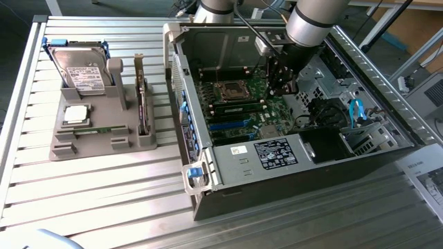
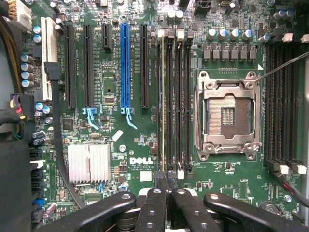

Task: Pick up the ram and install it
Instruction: 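Press down the ram until it locks into place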

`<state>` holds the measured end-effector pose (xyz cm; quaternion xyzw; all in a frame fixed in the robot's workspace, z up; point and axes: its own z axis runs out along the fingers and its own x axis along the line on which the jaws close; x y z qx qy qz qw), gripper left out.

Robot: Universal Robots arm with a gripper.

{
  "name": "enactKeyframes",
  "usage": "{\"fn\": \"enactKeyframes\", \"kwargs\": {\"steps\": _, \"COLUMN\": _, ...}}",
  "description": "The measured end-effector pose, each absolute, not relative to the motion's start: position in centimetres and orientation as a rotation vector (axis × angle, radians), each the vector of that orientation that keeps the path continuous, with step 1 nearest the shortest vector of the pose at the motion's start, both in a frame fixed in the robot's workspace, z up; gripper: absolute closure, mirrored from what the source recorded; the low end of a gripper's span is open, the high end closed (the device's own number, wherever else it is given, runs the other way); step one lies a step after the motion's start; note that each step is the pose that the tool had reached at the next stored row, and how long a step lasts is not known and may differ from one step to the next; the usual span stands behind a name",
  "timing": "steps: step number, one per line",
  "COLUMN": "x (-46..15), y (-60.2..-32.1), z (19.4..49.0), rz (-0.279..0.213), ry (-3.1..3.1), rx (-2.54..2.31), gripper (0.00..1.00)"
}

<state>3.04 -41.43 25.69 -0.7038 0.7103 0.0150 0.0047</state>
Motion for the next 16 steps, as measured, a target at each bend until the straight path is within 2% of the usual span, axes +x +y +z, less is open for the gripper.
{"fn": "enactKeyframes", "kwargs": {"steps": 16, "x": 3.04, "y": -41.43, "z": 24.87, "rz": 0.046, "ry": 2.224, "rx": -2.203, "gripper": 0.90}}
